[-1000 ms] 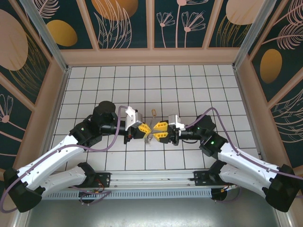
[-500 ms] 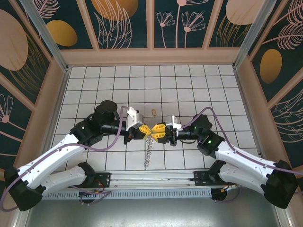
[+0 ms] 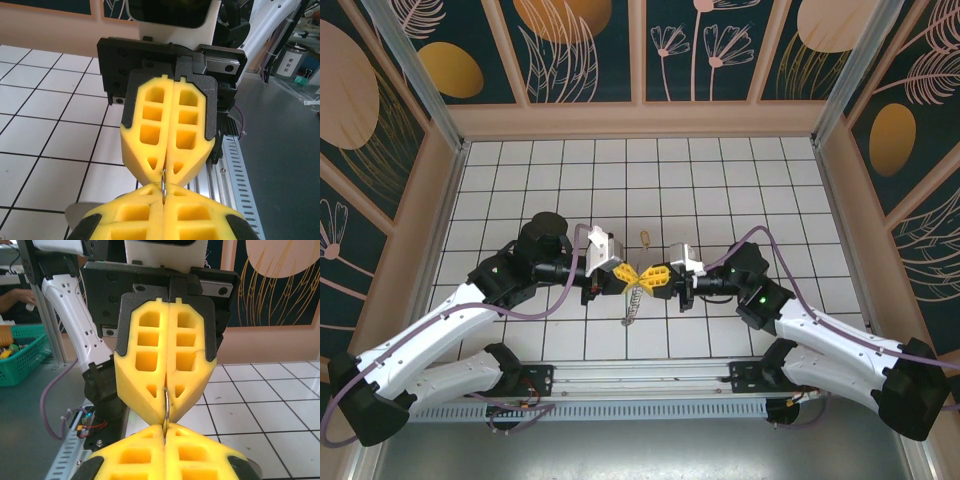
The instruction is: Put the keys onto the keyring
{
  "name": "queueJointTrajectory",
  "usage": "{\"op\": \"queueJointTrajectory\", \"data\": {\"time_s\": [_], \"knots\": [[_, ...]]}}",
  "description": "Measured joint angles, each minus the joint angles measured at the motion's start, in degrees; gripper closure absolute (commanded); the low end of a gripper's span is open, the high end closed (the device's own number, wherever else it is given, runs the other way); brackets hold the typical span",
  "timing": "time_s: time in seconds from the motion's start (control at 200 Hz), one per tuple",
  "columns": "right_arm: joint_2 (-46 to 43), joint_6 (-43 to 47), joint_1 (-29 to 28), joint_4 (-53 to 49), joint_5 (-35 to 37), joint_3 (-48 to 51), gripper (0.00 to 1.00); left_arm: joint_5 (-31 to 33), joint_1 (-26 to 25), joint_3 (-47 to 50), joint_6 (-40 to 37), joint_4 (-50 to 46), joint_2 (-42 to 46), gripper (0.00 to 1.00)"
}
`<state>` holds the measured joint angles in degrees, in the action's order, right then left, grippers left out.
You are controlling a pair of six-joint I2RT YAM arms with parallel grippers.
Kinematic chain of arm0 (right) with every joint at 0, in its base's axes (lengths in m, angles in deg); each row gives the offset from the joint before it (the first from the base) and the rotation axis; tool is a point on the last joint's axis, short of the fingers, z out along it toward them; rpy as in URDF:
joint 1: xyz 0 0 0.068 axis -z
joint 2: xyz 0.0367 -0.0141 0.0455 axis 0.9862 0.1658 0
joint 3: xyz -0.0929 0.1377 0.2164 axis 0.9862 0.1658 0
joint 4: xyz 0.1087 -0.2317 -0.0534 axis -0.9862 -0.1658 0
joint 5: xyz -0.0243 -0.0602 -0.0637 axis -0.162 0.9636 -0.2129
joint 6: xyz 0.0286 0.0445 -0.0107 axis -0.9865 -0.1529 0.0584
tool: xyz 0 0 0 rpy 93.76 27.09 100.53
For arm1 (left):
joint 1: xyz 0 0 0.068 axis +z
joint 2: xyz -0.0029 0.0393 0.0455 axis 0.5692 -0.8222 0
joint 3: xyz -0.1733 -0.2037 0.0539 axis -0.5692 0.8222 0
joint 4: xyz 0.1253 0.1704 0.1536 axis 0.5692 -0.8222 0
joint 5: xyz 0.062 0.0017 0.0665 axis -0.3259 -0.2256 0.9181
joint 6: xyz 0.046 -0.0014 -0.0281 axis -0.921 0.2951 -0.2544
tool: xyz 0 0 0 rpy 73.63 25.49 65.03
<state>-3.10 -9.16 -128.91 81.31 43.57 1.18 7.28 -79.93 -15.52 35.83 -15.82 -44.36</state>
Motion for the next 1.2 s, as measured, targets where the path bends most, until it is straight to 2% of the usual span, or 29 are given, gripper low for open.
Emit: {"op": "queueJointTrajectory", "data": {"time_s": [0.135,0.245,0.395,0.57,0.646,0.726,0.771,1.201], "knots": [[0.0,0.0,0.0,0.0,0.3,0.0,1.00,0.5,-0.1,-0.1,0.0,-0.3,0.0,1.00],[0.0,0.0,0.0,-0.3,1.2,0.0,1.00,1.4,-0.2,-0.2,0.0,-0.4,0.0,0.90],[-0.1,0.7,-0.2,-1.2,1.4,0.0,1.00,2.3,-0.6,-0.2,-0.2,-0.9,0.0,0.88],[-0.2,3.5,-1.3,-4.3,2.6,-0.6,1.00,2.8,-1.0,-0.2,-0.2,-2.2,0.1,0.80],[-0.2,4.7,-1.7,-6.5,3.3,-1.5,1.00,2.8,-1.1,-0.2,0.0,-2.4,0.3,0.82],[-0.2,5.6,-1.9,-7.8,3.7,-2.1,1.00,3.3,-1.1,-0.2,0.2,-2.8,0.7,0.94],[-0.2,5.8,-1.9,-8.1,3.7,-2.1,1.00,3.8,-1.1,-0.2,-0.1,-3.0,0.8,0.98],[-1.5,6.0,-2.2,-9.0,4.0,-2.2,1.00,4.3,-1.5,-0.2,-0.4,-3.3,1.7,1.00]]}}
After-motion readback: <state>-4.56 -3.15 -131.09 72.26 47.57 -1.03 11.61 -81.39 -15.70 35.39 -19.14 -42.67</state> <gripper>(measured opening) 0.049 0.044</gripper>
